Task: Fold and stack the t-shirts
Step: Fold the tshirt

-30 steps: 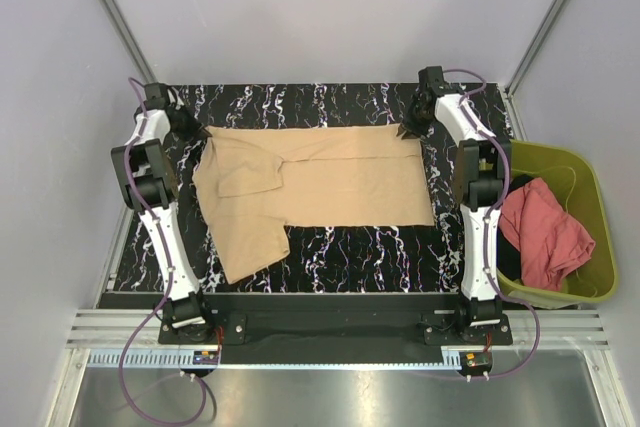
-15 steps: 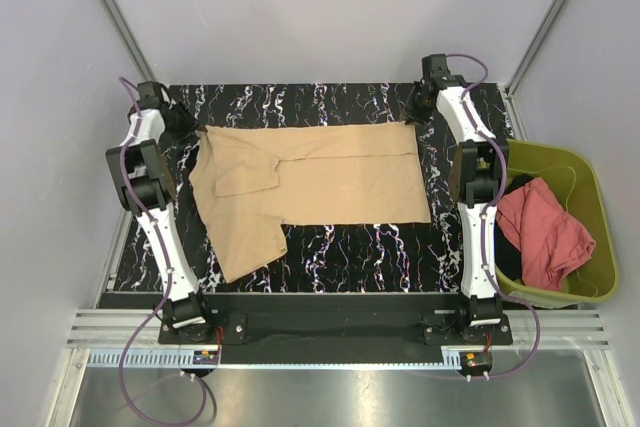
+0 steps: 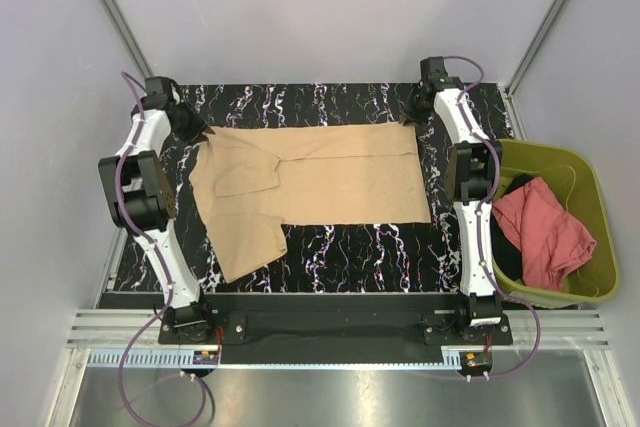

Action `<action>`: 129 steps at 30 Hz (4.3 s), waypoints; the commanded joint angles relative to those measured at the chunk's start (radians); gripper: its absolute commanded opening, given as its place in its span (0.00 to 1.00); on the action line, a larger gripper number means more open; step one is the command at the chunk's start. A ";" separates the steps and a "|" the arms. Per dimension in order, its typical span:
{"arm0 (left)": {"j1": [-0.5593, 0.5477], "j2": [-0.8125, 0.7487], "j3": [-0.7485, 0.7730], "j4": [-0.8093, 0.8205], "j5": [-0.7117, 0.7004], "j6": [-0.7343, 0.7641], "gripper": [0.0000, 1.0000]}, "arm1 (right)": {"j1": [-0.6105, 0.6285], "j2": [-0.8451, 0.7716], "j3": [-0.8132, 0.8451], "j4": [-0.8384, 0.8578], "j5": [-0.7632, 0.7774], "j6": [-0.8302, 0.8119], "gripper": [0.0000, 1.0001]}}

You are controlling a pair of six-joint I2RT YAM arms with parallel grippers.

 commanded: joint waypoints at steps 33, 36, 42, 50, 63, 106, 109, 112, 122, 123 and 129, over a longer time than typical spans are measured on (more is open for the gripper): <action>-0.160 -0.420 -0.490 0.018 0.191 0.018 0.39 | -0.044 -0.186 -0.161 -0.047 -0.014 -0.044 0.17; -0.158 -0.491 -0.553 0.009 0.159 -0.005 0.39 | -0.043 -0.160 -0.164 -0.048 0.000 -0.044 0.13; -0.155 -0.643 -0.668 -0.031 0.119 -0.023 0.40 | -0.044 -0.183 -0.295 -0.027 0.072 -0.040 0.12; -0.075 -0.807 -0.745 -0.172 -0.047 -0.051 0.45 | -0.041 -0.210 -0.336 -0.010 0.089 -0.053 0.14; 0.006 -0.890 -0.987 -0.284 -0.074 -0.198 0.46 | 0.103 -0.692 -0.682 -0.058 0.042 -0.056 0.57; -0.126 -0.964 -1.066 -0.188 -0.041 -0.146 0.00 | 0.131 -1.050 -1.496 0.130 0.389 0.578 0.46; -0.128 -0.956 -1.050 -0.183 -0.048 -0.135 0.00 | 0.129 -1.019 -1.479 0.130 0.449 0.553 0.50; -0.129 -0.942 -1.027 -0.183 -0.056 -0.120 0.00 | 0.129 -0.988 -1.468 0.131 0.469 0.547 0.51; -0.128 -0.918 -0.978 -0.183 -0.047 -0.088 0.00 | 0.126 -0.947 -1.458 0.160 0.472 0.536 0.48; -0.128 -0.916 -0.977 -0.183 -0.044 -0.085 0.00 | 0.126 -0.944 -1.462 0.163 0.471 0.538 0.47; -0.129 -0.907 -0.969 -0.183 -0.034 -0.076 0.00 | 0.125 -0.910 -1.462 0.188 0.471 0.530 0.45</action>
